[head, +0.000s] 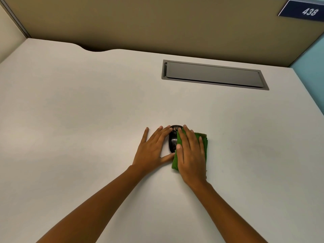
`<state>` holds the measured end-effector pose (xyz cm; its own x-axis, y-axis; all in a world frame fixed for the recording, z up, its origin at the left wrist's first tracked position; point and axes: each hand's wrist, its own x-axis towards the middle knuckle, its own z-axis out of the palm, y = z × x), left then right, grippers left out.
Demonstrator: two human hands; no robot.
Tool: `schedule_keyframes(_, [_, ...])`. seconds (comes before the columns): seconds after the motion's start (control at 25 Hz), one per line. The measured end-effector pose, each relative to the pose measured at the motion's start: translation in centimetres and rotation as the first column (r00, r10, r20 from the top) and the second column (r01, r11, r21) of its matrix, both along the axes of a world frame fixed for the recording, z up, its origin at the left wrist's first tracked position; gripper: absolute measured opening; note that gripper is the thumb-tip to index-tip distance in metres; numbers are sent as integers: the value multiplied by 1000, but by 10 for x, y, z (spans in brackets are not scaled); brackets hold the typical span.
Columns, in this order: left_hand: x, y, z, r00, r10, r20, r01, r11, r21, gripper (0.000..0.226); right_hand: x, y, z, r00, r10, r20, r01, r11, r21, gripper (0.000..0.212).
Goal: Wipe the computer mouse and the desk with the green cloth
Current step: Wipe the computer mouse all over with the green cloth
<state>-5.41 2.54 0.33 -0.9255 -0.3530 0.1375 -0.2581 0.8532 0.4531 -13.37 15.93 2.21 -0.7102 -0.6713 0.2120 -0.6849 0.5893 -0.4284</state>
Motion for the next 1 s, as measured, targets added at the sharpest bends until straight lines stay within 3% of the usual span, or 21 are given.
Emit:
schedule_keyframes(0.24, [0, -1, 0, 1000, -13, -6, 13, 1000, 16, 78, -3, 0, 4, 1000, 25, -17, -24, 999, 36, 49])
schedule_keyframes(0.52, [0, -1, 1, 1000, -21, 8, 21, 1000, -6, 86, -66, -39, 11, 949, 131, 285, -145, 989, 29, 40])
schedule_keyframes(0.6, [0, -1, 1, 1000, -15, 12, 15, 1000, -16, 87, -69, -43, 12, 942, 127, 310, -140, 990, 18, 39])
schedule_keyframes(0.8, [0, -1, -1, 1000, -20, 10, 21, 999, -31, 81, -28, -22, 3, 987, -8, 158, 17, 998, -59, 45])
schedule_keyframes(1.0, [-1, -1, -2, 999, -16, 28, 17, 999, -35, 79, 4, 5, -2, 1000, -8, -1, 8, 1000, 11, 50])
